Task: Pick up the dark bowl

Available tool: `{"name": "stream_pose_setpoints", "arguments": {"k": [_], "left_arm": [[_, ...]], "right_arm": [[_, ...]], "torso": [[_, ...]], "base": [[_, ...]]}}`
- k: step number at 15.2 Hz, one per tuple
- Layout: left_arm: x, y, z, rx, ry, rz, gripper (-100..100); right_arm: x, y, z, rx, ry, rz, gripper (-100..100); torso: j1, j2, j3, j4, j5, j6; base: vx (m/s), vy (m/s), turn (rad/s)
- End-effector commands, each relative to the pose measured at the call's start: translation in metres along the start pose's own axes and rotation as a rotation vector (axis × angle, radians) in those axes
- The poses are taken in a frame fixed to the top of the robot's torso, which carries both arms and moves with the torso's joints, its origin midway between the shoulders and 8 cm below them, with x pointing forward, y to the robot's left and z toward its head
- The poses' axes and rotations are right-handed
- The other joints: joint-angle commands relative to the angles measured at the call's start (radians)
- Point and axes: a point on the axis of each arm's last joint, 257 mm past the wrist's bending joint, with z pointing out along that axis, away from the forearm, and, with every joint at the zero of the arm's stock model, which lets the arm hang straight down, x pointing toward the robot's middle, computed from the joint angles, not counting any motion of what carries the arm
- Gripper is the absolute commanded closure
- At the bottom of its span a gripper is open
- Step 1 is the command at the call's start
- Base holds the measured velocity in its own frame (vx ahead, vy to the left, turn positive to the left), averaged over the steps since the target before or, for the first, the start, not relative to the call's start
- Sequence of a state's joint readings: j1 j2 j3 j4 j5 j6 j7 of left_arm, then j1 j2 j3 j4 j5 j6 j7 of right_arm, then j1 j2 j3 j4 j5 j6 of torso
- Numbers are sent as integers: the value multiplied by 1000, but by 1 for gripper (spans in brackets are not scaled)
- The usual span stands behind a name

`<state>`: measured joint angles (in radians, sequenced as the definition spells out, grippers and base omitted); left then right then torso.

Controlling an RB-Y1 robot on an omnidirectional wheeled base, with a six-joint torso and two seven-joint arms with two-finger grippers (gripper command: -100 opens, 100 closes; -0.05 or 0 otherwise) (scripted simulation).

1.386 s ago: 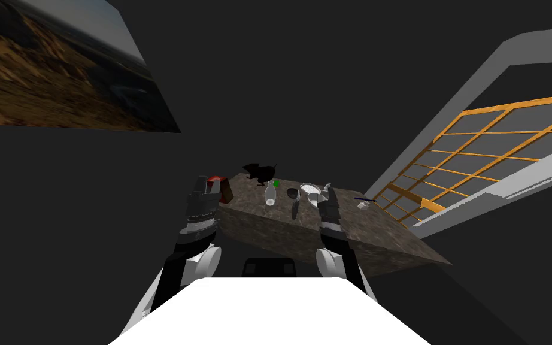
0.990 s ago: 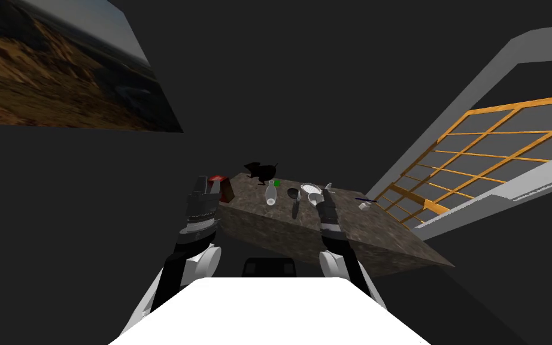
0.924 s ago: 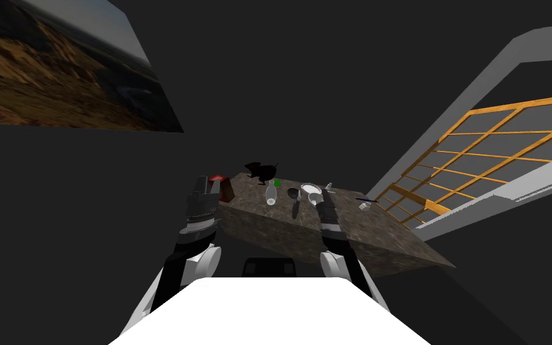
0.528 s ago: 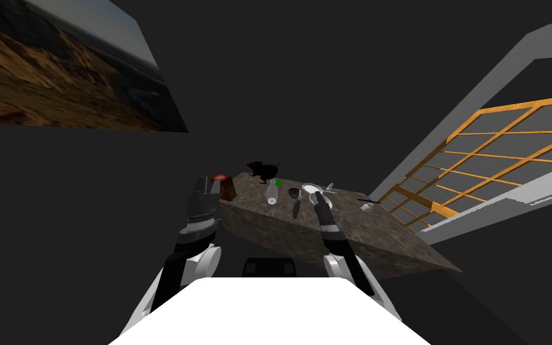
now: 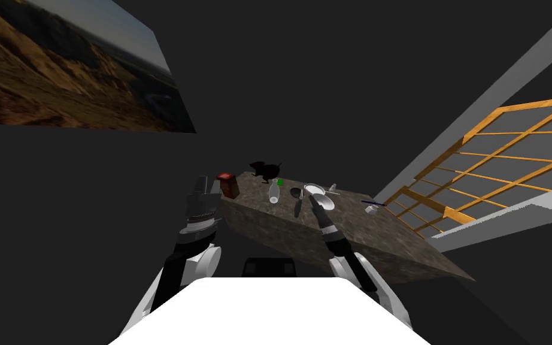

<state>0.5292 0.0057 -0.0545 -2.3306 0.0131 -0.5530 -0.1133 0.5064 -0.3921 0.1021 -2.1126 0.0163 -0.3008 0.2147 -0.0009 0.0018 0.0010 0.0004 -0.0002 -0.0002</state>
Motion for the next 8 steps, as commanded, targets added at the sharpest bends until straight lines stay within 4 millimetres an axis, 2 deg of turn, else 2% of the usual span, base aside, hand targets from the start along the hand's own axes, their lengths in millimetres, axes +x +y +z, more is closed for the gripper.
{"name": "stream_pose_setpoints", "arguments": {"k": [1,3,4,6,7,8], "left_arm": [[0,0,0,0,0,0,0],[0,0,0,0,0,0,0],[0,0,0,0,0,0,0],[0,0,0,0,0,0,0],[0,0,0,0,0,0,0],[0,0,0,0,0,0,0]], "right_arm": [[13,-15,-4,27,62,-65,-100],[13,-16,-5,25,84,-86,-100],[20,-27,-9,46,126,-131,-100],[20,-28,-10,44,141,-146,-100],[27,-41,-14,64,187,-198,-100],[27,-42,-15,63,198,-210,-100]], "torso": [[0,0,0,0,0,0],[0,0,0,0,0,0],[0,0,0,0,0,0],[0,0,0,0,0,0],[0,-1,0,0,0,0],[0,-1,0,0,0,0]], "base": [[-31,-3,76],[-26,0,51],[-20,0,87],[-17,0,51],[-18,3,69],[-20,4,84]]}}
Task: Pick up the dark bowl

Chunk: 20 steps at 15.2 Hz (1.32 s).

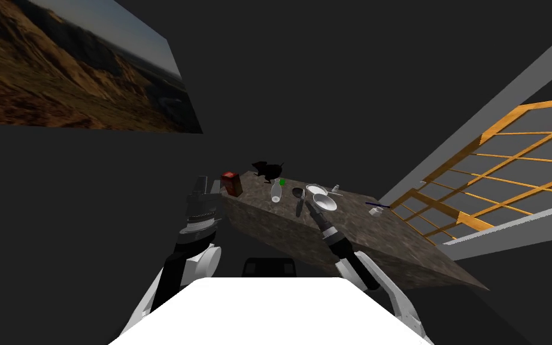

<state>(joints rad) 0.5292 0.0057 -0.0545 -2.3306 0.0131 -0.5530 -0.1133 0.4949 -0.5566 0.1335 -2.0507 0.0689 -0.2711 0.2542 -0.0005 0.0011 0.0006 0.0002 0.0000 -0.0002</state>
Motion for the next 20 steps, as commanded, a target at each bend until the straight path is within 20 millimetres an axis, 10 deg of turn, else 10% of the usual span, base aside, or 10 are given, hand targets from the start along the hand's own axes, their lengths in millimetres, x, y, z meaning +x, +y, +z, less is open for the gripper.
{"name": "stream_pose_setpoints", "arguments": {"k": [1,20], "left_arm": [[0,0,0,0,0,0,0],[0,0,0,0,0,0,0]], "right_arm": [[12,-16,-4,29,62,-73,-100],[30,-129,-55,156,475,-618,-100]], "torso": [[0,0,0,0,0,0],[1,-1,-1,0,0,0]], "base": [[-27,4,130],[-15,11,99]]}}
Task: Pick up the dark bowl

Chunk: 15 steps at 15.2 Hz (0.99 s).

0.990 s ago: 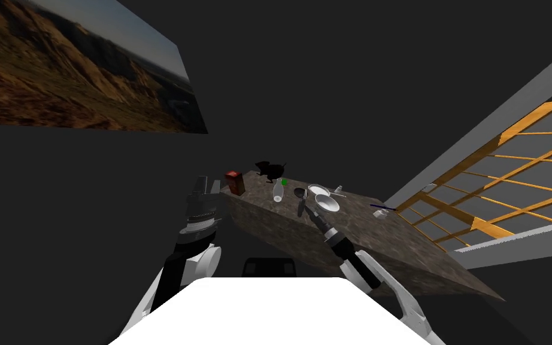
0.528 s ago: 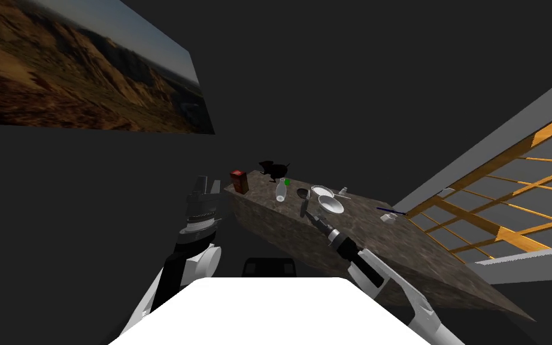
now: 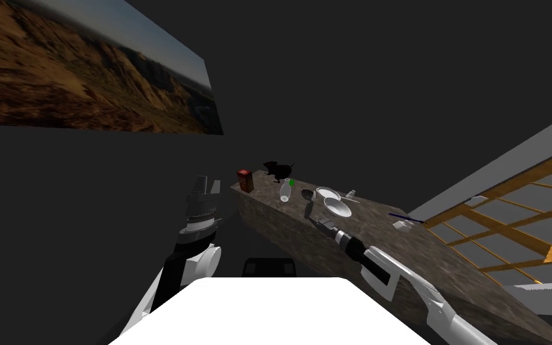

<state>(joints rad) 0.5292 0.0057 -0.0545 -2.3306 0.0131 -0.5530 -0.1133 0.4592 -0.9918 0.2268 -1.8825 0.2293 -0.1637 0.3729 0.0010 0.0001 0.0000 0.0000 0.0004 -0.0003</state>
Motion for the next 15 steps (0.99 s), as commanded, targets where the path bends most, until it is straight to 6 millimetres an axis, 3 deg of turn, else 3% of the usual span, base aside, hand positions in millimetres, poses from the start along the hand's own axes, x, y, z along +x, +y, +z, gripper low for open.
{"name": "stream_pose_setpoints", "arguments": {"k": [1,3,6,8,15], "left_arm": [[0,0,0,0,0,0,0],[0,0,0,0,0,0,0],[0,0,0,0,0,0,0],[0,0,0,0,0,0,0],[0,0,0,0,0,0,0]], "right_arm": [[16,-20,-4,28,66,-97,-100],[14,-25,-7,27,80,-122,-100],[30,-56,-18,64,170,-260,-100],[27,-60,-20,64,181,-281,-100],[40,-128,-52,130,359,-568,-100]], "torso": [[0,0,0,0,0,0],[0,0,0,0,0,0],[0,-1,-1,0,0,0],[1,-1,-1,0,0,0],[2,-3,-2,-1,0,0]], "base": [[-7,27,142],[0,22,89],[6,24,120],[10,26,98],[23,35,147]]}}
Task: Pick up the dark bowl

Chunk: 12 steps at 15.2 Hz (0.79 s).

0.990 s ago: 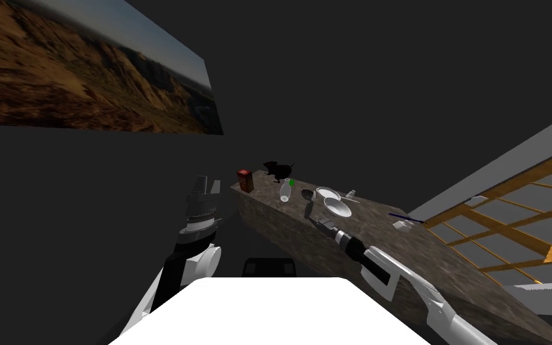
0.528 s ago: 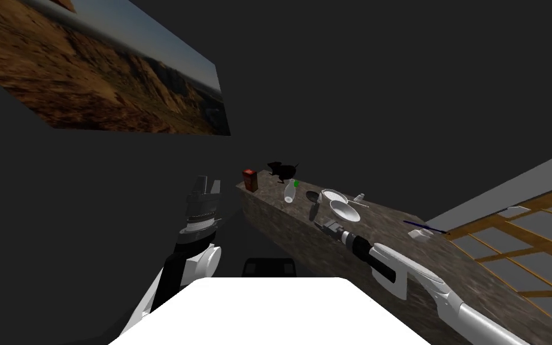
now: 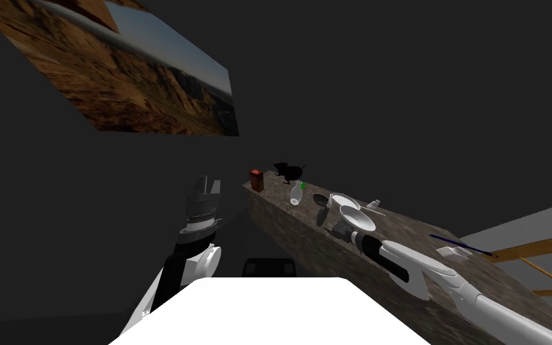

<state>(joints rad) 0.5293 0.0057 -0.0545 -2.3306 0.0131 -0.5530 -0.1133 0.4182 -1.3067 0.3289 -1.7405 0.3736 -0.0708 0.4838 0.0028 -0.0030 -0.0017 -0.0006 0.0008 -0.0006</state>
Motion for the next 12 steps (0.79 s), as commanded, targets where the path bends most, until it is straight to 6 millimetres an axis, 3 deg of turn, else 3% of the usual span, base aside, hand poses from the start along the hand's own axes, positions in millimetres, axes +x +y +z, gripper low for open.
{"name": "stream_pose_setpoints", "arguments": {"k": [1,2,5,7,10,12], "left_arm": [[0,0,0,0,0,0,0],[0,0,0,0,0,0,0],[0,0,0,0,0,0,0],[0,0,0,0,0,0,0],[0,0,0,0,0,0,0],[0,0,0,0,0,0,0]], "right_arm": [[10,-19,-6,15,41,-71,-100],[21,-29,-10,28,77,-125,-100],[30,-49,-18,43,126,-208,-100],[49,-75,-31,63,202,-325,-100],[56,-89,-39,71,242,-387,-100],[72,-110,-54,80,311,-484,-100]], "torso": [[0,0,0,0,0,0],[0,0,0,0,0,0],[1,-1,-1,0,0,0],[0,-1,-1,0,0,0],[1,-2,-1,-1,0,0],[1,-2,-1,0,0,0]], "base": [[37,35,125],[45,44,125],[46,43,155],[56,44,181],[66,41,155],[72,41,175]]}}
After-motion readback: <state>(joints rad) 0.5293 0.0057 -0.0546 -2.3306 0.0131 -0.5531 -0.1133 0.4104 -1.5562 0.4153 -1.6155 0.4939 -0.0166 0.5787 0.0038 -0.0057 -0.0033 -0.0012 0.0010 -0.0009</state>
